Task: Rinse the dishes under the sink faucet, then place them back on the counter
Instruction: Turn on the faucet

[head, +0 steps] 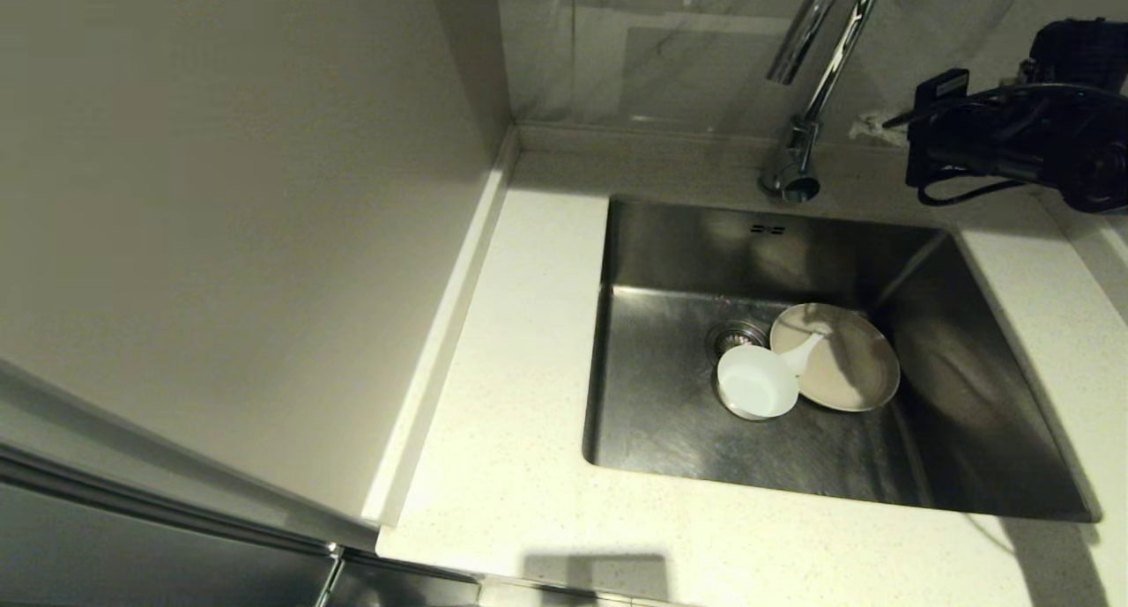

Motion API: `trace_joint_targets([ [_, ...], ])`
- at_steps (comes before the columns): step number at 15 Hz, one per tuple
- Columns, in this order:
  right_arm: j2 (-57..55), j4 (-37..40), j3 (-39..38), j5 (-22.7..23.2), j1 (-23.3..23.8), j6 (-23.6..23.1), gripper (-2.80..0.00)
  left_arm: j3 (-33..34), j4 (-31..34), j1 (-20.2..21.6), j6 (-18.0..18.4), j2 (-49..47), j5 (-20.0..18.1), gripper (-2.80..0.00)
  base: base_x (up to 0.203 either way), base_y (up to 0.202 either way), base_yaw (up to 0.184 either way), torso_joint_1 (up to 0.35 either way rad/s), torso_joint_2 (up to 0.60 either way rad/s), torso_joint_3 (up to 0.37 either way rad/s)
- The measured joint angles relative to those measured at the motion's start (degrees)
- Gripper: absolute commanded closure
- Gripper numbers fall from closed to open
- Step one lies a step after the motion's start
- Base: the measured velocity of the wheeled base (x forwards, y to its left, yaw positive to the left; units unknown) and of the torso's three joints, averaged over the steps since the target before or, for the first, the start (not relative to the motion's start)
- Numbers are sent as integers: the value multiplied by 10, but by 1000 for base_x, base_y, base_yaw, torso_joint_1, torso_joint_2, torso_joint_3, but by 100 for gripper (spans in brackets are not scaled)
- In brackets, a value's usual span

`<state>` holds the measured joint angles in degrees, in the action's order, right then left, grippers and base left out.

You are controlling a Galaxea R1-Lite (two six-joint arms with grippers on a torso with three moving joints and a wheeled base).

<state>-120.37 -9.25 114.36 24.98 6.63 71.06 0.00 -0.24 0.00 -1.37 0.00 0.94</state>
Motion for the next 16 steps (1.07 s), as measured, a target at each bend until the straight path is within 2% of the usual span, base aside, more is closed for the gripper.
trace_joint_targets([
  [2, -3, -44, 0, 40, -2, 16, 0, 0, 0, 0, 0, 0, 0, 0, 0, 0, 0, 0, 0, 0],
  [5, -14, -46, -1, 43, -8, 9, 0, 0, 0, 0, 0, 0, 0, 0, 0, 0, 0, 0, 0, 0],
  [8, -24, -48, -1, 51, -15, -19, 0, 0, 0, 0, 0, 0, 0, 0, 0, 0, 0, 0, 0, 0],
  [16, -48, -99, 1, 67, -51, -22, 0, 0, 0, 0, 0, 0, 0, 0, 0, 0, 0, 0, 0, 0],
])
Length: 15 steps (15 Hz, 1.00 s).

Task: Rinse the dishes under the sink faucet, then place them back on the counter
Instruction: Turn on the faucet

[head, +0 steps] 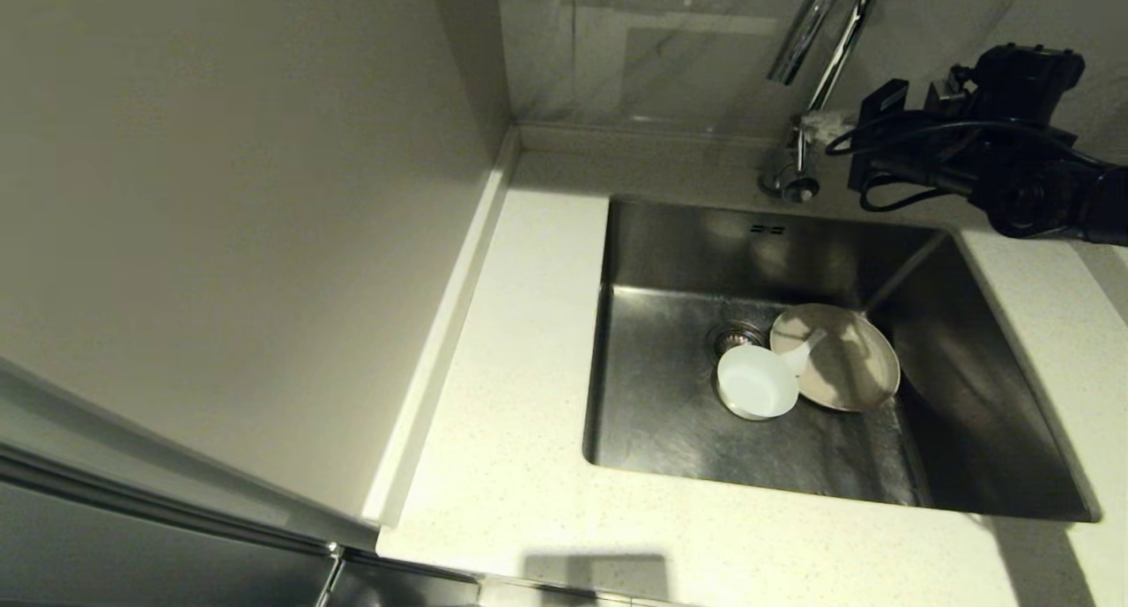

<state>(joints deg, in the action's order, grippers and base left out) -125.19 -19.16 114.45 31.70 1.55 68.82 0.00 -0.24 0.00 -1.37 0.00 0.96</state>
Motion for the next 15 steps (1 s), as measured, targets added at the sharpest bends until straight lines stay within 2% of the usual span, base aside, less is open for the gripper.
trace_joint_targets([
  [4, -6, -12, 0, 31, -3, -9, 0, 0, 0, 0, 0, 0, 0, 0, 0, 0, 0, 0, 0, 0],
  [9, -8, 52, -1, 56, -4, -88, 0, 0, 0, 0, 0, 0, 0, 0, 0, 0, 0, 0, 0, 0],
  [13, -8, 47, -1, 49, -3, -91, 0, 0, 0, 0, 0, 0, 0, 0, 0, 0, 0, 0, 0, 0],
  [15, -1, 38, -1, 49, 14, -90, 0, 0, 0, 0, 0, 0, 0, 0, 0, 0, 0, 0, 0, 0],
])
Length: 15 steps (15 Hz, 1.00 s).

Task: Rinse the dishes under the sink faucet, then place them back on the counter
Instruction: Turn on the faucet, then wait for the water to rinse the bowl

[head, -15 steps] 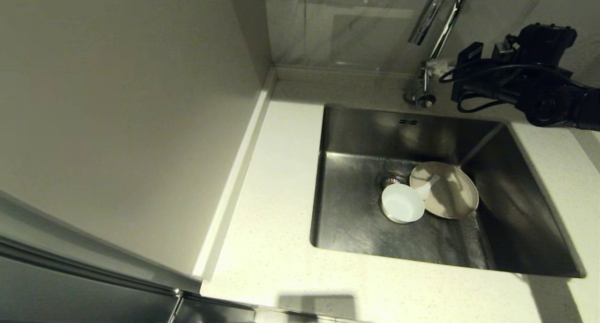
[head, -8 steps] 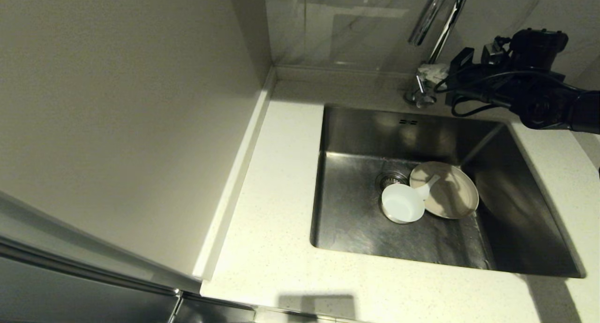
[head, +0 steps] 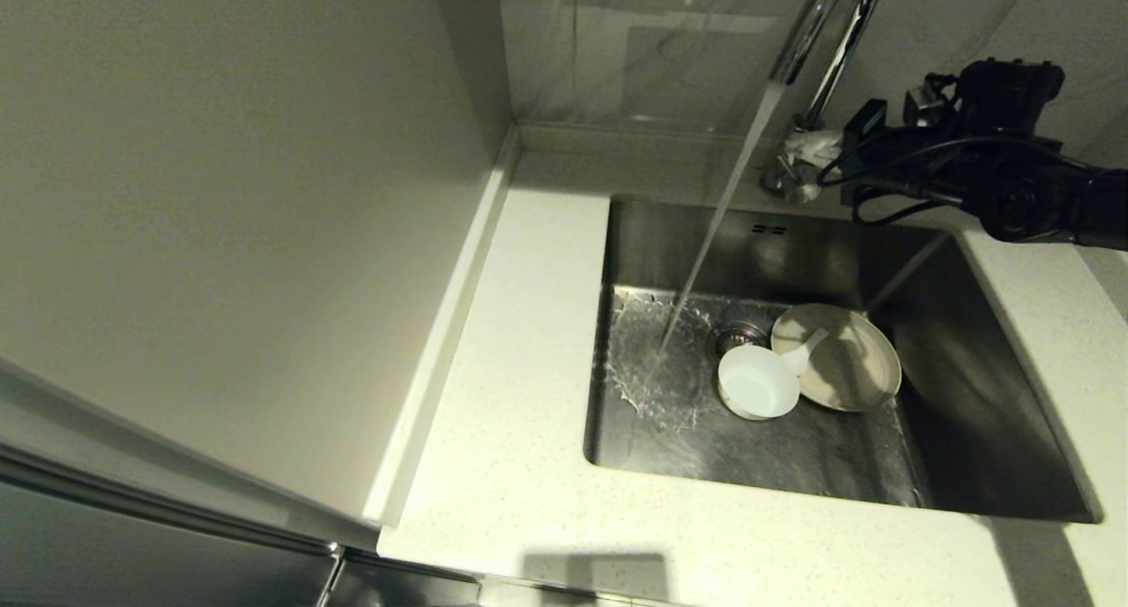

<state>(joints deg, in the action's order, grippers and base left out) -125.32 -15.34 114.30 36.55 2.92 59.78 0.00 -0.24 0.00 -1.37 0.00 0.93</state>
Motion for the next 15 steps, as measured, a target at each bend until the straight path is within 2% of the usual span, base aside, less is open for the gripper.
trace_joint_targets([
  [4, 50, -3, 0, 0, 58, -23, 0, 0, 0, 0, 0, 0, 0, 0, 0, 0, 0, 0, 0, 0],
  [5, 66, 4, 0, -1, 69, -45, 0, 0, 0, 0, 0, 0, 0, 0, 0, 0, 0, 0, 0, 0],
  [7, 104, 73, -4, -24, 90, -133, 0, 0, 0, 0, 0, 0, 0, 0, 0, 0, 0, 0, 0, 0],
  [8, 123, 130, -8, -56, 95, -192, 0, 0, 0, 0, 0, 0, 0, 0, 0, 0, 0, 0, 0, 0],
  [9, 146, 194, -23, -109, 99, -262, 0, 0, 0, 0, 0, 0, 0, 0, 0, 0, 0, 0, 0, 0],
  [10, 172, 253, -55, -171, 102, -329, 0, 0, 0, 0, 0, 0, 0, 0, 0, 0, 0, 0, 0, 0],
  [12, 235, 319, -143, -274, 104, -435, 0, 0, 0, 0, 0, 0, 0, 0, 0, 0, 0, 0, 0, 0],
  [13, 277, 322, -192, -309, 101, -468, 0, 0, 0, 0, 0, 0, 0, 0, 0, 0, 0, 0, 0, 0],
  [15, 365, 305, -275, -333, 85, -512, 0, 0, 0, 0, 0, 0, 0, 0, 0, 0, 0, 0, 0, 0],
])
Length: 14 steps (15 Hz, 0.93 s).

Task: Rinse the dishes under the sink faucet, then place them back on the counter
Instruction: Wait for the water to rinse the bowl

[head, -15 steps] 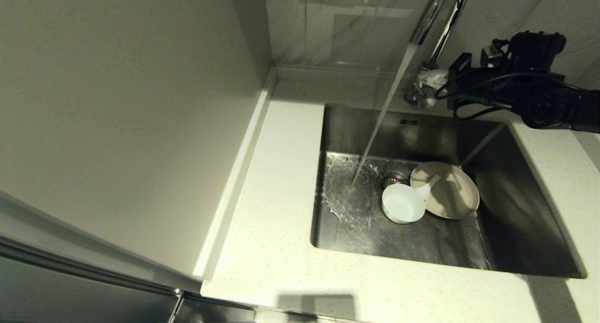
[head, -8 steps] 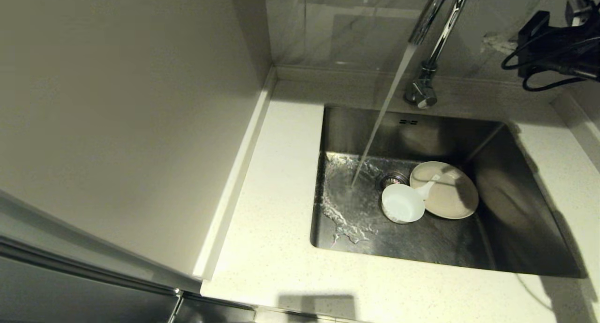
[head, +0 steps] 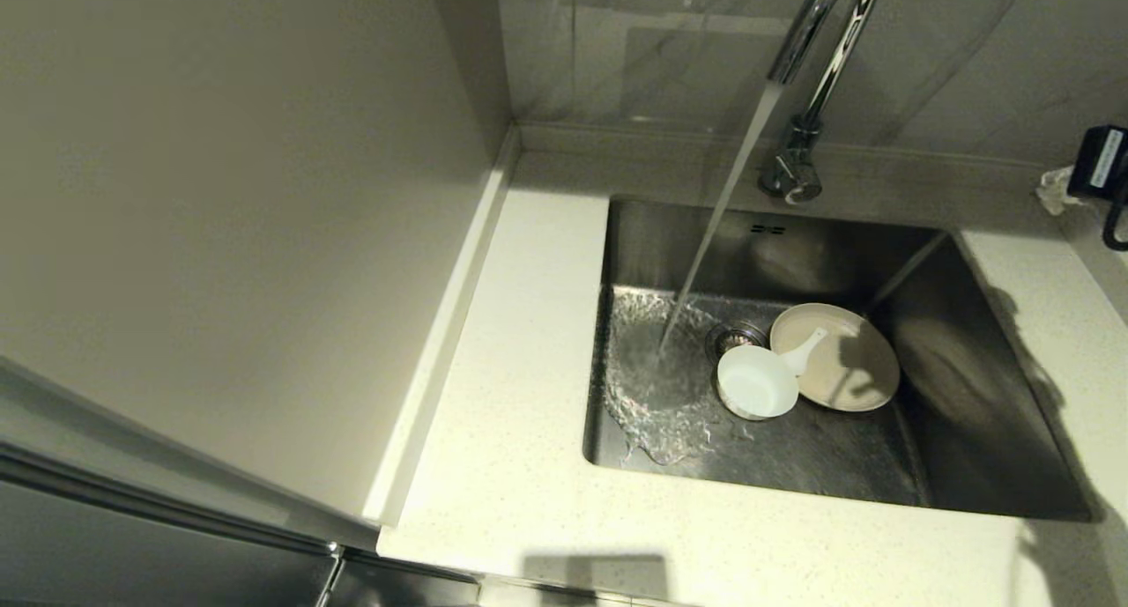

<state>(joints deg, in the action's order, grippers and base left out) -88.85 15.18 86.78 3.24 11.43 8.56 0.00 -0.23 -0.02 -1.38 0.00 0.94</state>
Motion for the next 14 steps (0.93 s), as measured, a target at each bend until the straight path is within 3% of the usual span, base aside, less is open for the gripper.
trace_joint_targets([
  [8, 412, -87, -361, -15, -82, -146, 0, 0, 0, 0, 0, 0, 0, 0, 0, 0, 0, 0, 0, 0],
  [14, 652, -125, -592, -55, -92, -151, 0, 0, 0, 0, 0, 0, 0, 0, 0, 0, 0, 0, 0, 0],
])
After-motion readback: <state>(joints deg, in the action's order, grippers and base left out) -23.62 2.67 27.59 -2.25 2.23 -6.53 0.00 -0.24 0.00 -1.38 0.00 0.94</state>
